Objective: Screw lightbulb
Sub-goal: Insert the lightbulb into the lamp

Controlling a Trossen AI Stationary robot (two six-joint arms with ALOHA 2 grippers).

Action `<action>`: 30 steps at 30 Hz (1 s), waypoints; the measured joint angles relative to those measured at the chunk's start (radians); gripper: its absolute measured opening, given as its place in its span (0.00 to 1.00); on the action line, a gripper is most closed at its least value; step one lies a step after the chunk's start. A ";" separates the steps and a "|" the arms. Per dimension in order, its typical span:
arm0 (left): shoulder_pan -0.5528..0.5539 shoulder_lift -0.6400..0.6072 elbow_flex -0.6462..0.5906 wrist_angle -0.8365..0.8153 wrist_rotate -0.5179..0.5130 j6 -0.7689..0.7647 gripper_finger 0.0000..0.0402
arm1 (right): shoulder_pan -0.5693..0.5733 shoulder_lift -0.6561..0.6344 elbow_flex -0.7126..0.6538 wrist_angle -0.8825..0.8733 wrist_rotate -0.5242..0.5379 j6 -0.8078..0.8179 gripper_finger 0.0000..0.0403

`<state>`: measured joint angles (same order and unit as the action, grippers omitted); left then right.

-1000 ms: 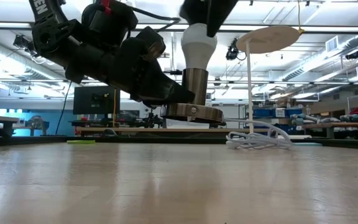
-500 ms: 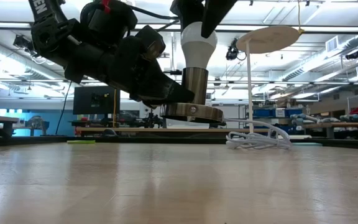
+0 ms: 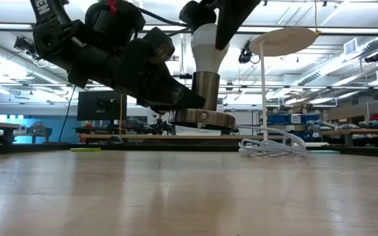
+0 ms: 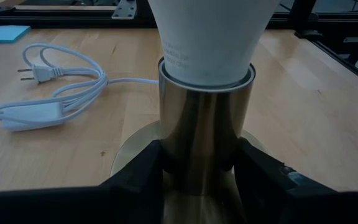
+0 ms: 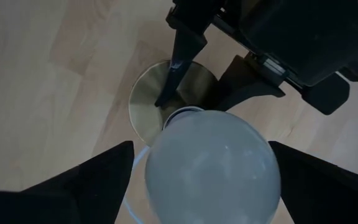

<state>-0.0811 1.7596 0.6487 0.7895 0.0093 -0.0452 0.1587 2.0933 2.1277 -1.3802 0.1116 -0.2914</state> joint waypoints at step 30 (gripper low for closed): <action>0.000 0.000 0.000 -0.001 0.000 -0.008 0.39 | -0.030 0.000 -0.001 -0.028 -0.037 0.796 0.71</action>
<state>-0.0814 1.7596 0.6487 0.7883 0.0092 -0.0533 0.1283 2.0933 2.1269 -1.4079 0.0747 0.5042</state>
